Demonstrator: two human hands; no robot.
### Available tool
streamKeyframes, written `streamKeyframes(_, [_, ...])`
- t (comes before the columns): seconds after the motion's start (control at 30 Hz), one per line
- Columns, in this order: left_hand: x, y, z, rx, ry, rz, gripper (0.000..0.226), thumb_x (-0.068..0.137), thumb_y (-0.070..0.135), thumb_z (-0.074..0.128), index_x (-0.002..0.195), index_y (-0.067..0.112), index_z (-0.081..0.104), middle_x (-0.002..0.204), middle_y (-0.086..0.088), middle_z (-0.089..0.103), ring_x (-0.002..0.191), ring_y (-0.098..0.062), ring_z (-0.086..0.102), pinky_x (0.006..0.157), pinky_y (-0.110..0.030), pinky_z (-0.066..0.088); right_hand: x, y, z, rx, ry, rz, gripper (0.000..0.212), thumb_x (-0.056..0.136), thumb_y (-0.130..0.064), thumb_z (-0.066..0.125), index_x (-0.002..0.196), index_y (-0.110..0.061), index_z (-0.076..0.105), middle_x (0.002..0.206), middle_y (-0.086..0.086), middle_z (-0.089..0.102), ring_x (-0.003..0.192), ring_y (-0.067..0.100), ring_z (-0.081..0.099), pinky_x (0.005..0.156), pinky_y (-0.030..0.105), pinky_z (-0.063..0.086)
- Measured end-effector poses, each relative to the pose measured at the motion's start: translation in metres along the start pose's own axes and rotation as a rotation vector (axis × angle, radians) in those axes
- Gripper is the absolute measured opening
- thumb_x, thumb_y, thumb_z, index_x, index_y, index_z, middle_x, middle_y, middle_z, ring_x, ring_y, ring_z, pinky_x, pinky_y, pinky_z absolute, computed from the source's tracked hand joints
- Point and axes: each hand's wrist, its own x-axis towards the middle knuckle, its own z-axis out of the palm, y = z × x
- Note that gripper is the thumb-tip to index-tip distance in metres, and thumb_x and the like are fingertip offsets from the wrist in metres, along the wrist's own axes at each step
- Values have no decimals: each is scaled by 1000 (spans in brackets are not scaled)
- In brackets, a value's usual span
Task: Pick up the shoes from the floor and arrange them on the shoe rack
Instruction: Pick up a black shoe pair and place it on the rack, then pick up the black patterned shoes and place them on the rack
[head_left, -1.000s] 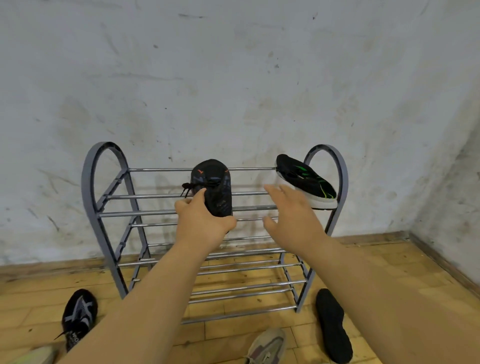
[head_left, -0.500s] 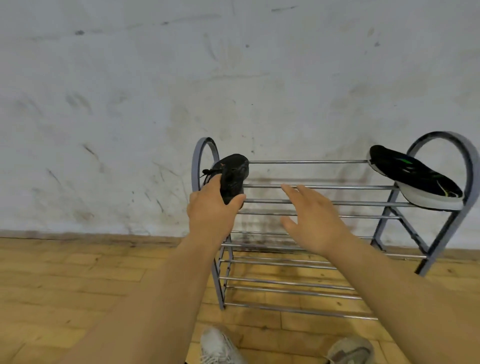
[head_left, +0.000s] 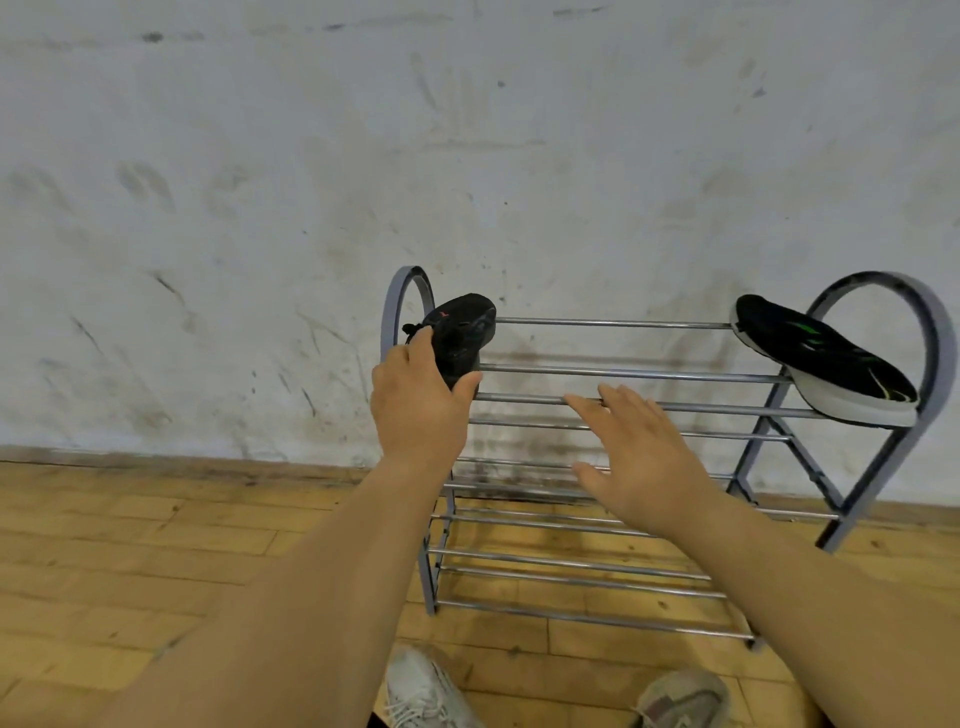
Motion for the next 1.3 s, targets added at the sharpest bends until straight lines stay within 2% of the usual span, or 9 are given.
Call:
streamKeyframes(0.07, [-11,2,-6,49,14,8,85,85,60,69,151,19,33,135,-12,47,119,-32,46,96,-46,44,-7,-1,3,33,167,-100,55,89,-40,53,137,-14,62,140,18,59,133,38,52,115,52,39])
streamKeyframes(0.17, [-32,3,-11,153,-9,98,93,83,65,67,154,20,27,136,-12,41,118,-32,44,96,-45,41,-23,-1,8,82,259,-164,34,85,-28,63,114,-12,68,112,8,65,106,31,60,94,46,50])
streamKeyframes(0.27, [-57,5,-19,181,-158,136,86,86,64,64,155,25,29,138,-9,38,123,-29,41,99,-42,39,-43,4,19,160,-123,-46,45,93,-37,64,133,-19,56,133,3,56,125,27,52,105,37,43])
streamKeyframes(0.43, [-86,-14,-33,126,-764,103,83,86,61,68,155,34,31,150,-5,37,137,-30,41,106,-40,39,-70,-1,35,24,-741,-64,85,96,-60,57,163,-28,16,169,2,22,150,25,32,114,31,31])
streamKeyframes(0.53, [-80,-26,-48,159,-1004,78,88,86,57,72,158,32,28,159,-4,35,141,-29,41,102,-34,37,-74,-13,41,20,-845,-94,91,95,-63,56,164,-28,8,172,2,14,153,23,27,119,30,29])
streamKeyframes(0.67, [-63,-49,-69,191,-1118,14,88,87,49,75,159,30,28,157,-3,41,135,-21,49,94,-27,37,-66,-42,58,48,-813,-121,92,92,-65,58,163,-35,8,170,2,20,153,22,28,119,31,29])
streamKeyframes(0.97, [-84,-200,-83,232,-1123,-260,87,86,47,77,157,31,32,152,-6,45,129,-22,51,95,-30,41,-41,-115,132,214,-890,-177,91,91,-62,64,162,-35,16,170,-5,21,151,20,31,119,32,32])
streamKeyframes(1.13, [-117,-283,-38,179,-1036,-348,85,85,44,79,156,34,34,148,1,47,124,-21,53,98,-33,46,-14,-150,205,274,-935,-141,91,90,-61,65,162,-30,19,167,2,31,147,23,38,117,38,37])
streamKeyframes(1.3, [-131,-357,41,230,-985,-439,93,83,59,73,158,40,21,157,-12,36,121,-32,57,96,-40,51,8,-169,279,378,-992,34,83,93,-50,66,161,-32,21,166,-1,30,146,22,38,114,34,38])
